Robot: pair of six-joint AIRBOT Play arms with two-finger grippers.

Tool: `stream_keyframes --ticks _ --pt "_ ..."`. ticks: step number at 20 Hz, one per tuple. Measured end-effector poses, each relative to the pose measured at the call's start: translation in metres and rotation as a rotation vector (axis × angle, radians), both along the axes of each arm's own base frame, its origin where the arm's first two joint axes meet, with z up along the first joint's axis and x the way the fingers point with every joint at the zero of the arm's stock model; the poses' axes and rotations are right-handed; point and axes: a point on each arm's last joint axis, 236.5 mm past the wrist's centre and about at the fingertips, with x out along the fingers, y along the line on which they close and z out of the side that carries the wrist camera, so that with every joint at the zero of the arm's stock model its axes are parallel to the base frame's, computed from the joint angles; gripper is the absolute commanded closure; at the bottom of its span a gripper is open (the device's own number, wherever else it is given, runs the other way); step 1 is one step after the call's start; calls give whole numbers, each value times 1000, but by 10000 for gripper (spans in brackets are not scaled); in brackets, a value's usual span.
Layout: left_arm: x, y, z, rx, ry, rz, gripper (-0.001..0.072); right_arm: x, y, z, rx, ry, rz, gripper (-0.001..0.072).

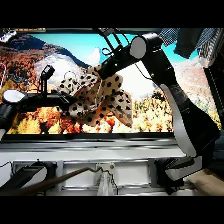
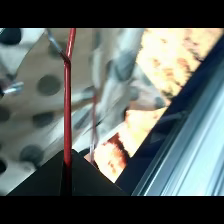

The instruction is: Fold the clothes and pants, and hang the long-sleeved shirts on hangers.

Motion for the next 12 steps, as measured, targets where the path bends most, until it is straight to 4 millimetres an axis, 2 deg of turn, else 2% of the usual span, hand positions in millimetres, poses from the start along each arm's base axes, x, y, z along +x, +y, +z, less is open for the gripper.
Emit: stream_keyframes --ticks 4,8,12 --pt "6 -12 9 -42 -54 -34 700 -24 9 11 59 73 40 688" --pt "17 -27 21 -150 -88 -45 699 -60 22 36 124 120 116 688" --pt "21 -44 44 -291 -125 -98 699 -93 19 62 137 126 177 688"
